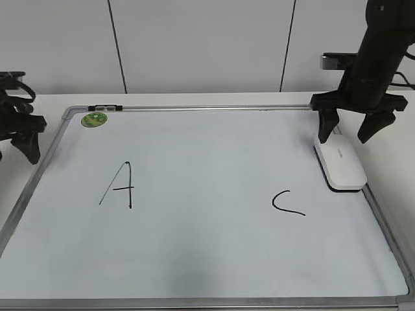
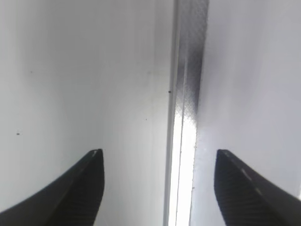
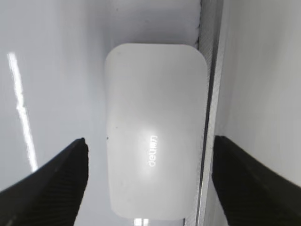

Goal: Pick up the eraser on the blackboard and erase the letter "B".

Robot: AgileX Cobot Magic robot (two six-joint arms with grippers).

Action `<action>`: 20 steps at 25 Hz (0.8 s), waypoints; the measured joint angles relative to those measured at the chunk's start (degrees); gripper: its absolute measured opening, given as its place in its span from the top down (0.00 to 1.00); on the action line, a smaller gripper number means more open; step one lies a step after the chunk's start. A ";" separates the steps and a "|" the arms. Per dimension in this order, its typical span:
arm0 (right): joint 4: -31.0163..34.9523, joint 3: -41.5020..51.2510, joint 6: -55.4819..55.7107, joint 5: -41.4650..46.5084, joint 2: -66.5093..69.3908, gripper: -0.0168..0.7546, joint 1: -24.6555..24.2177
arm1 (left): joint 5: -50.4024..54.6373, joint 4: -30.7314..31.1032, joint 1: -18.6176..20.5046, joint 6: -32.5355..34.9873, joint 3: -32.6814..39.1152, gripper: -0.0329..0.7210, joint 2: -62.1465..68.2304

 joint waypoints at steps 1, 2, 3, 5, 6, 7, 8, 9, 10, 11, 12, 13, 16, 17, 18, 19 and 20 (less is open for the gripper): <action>0.00 0.00 0.00 0.00 -0.43 0.19 0.00 | 0.36 0.00 0.00 0.00 -0.14 0.24 -0.67; -0.10 0.00 0.00 0.00 -0.88 0.19 0.00 | 0.61 0.00 0.00 0.00 -0.13 0.23 -1.17; -0.11 0.00 0.00 0.00 -1.25 0.19 0.00 | 0.95 0.00 0.00 0.00 -0.13 0.22 -1.76; -0.11 0.00 0.00 0.00 -2.58 0.19 0.00 | 1.97 0.00 0.00 0.00 -0.13 0.21 -2.81; -0.11 0.00 0.00 0.00 -3.33 0.19 0.00 | 2.46 0.00 0.00 0.00 -0.13 0.21 -3.43; 0.01 0.00 0.00 0.00 -4.18 0.19 0.00 | 3.09 0.00 0.00 0.00 -0.13 0.21 -4.15; 0.01 0.00 0.00 0.00 -4.98 0.19 0.00 | 3.68 0.00 0.00 0.00 -0.13 0.21 -4.96; 0.01 0.00 0.10 0.00 -5.79 0.19 0.00 | 4.02 0.00 0.00 0.00 -0.13 0.21 -5.68; 0.12 0.00 0.10 0.10 -7.05 0.19 0.00 | 4.46 0.00 0.00 0.00 -0.13 0.21 -6.64; 0.10 0.00 0.52 0.10 -8.01 0.19 0.00 | 5.09 0.00 0.00 0.00 -0.13 0.21 -7.67; 0.10 0.00 0.94 0.10 -9.19 0.19 0.00 | 5.49 0.00 0.00 0.00 -0.13 0.21 -8.75; 0.13 0.00 1.20 0.18 -10.56 0.19 0.00 | 5.88 0.00 0.00 0.00 -0.13 0.21 -9.64; 0.23 0.00 1.42 0.32 -13.27 0.21 0.00 | 7.58 0.00 0.00 0.00 -0.13 0.21 -12.68; 0.23 0.00 1.63 0.44 -14.45 0.21 0.00 | 8.33 0.00 0.00 0.00 -0.13 0.21 -13.74; 0.23 0.00 1.75 0.53 -15.27 0.21 0.00 | 8.90 0.00 0.00 0.00 -0.13 0.21 -14.84; 0.36 0.28 1.88 0.53 -16.31 0.21 0.00 | 9.31 0.00 -0.24 0.00 -0.13 0.21 -16.02; 0.47 0.93 1.88 0.53 -17.39 0.21 0.00 | 9.75 0.00 -0.59 0.00 -0.13 0.21 -17.05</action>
